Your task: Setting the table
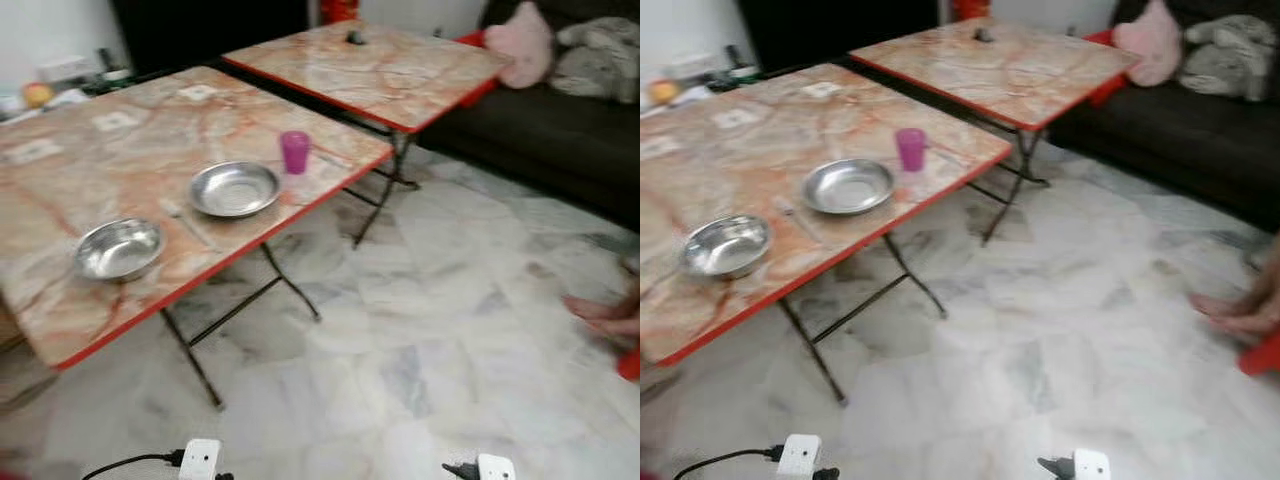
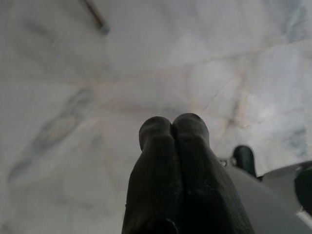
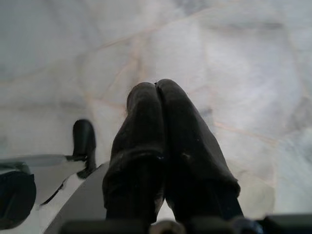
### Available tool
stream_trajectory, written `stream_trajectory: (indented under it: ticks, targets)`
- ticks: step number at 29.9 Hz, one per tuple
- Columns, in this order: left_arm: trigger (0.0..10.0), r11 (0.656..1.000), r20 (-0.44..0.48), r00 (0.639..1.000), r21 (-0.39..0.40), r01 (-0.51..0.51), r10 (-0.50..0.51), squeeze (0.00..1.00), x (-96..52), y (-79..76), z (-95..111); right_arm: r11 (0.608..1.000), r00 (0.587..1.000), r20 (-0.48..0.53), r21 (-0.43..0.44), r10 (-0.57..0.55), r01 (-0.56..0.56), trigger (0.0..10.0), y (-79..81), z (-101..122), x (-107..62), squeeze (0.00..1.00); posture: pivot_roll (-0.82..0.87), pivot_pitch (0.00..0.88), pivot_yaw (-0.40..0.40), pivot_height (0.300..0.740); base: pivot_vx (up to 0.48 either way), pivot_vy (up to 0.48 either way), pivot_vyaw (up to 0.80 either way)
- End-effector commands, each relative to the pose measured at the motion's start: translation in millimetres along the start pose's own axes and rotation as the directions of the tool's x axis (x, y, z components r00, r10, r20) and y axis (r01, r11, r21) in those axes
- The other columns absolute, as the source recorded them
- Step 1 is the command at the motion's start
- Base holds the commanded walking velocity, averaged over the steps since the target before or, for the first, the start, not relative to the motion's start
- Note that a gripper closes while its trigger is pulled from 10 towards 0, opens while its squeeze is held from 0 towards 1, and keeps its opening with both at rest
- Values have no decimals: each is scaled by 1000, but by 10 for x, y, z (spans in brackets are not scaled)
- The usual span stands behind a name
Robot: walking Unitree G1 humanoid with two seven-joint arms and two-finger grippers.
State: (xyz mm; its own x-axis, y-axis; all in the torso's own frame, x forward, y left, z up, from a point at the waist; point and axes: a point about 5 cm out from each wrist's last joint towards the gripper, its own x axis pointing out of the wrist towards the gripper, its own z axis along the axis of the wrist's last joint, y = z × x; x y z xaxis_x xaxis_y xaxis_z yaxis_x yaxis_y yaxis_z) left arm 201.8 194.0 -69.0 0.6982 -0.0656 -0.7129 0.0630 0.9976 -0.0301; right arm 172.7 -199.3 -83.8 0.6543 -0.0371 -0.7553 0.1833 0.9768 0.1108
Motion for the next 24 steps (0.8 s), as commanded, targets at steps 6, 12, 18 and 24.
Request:
stream_trajectory:
  ticks: [6, 12, 18, 24]
  targets:
    - [10000, 999, -39, 999, 30, -12, 13, 0, -12, 17, -59, 1000, 1000, -16, 1, 6, -6, 10000, 3, -52, -13, 0, -28, 118, -13, 740, 0, 0, 800]
    - [10000, 999, -45, 999, 34, -18, 20, 0, -14, 25, -67, 1000, 1000, -17, -1, 5, -5, 10000, 3, -51, -12, 0, -29, 119, -12, 740, 0, 0, 800]
    - [10000, 999, -49, 999, 33, -20, 21, 0, -15, 29, -71, 1000, 1000, -18, 0, 5, -5, 10000, 5, -53, -13, 0, -28, 119, -12, 740, 0, 0, 800]
    - [10000, 999, -52, 998, 36, -20, 21, 0, -16, 28, -77, 1000, 1000, -18, 0, 6, -6, 10000, 6, -58, -14, 0, -28, 117, -11, 740, 0, 0, 800]
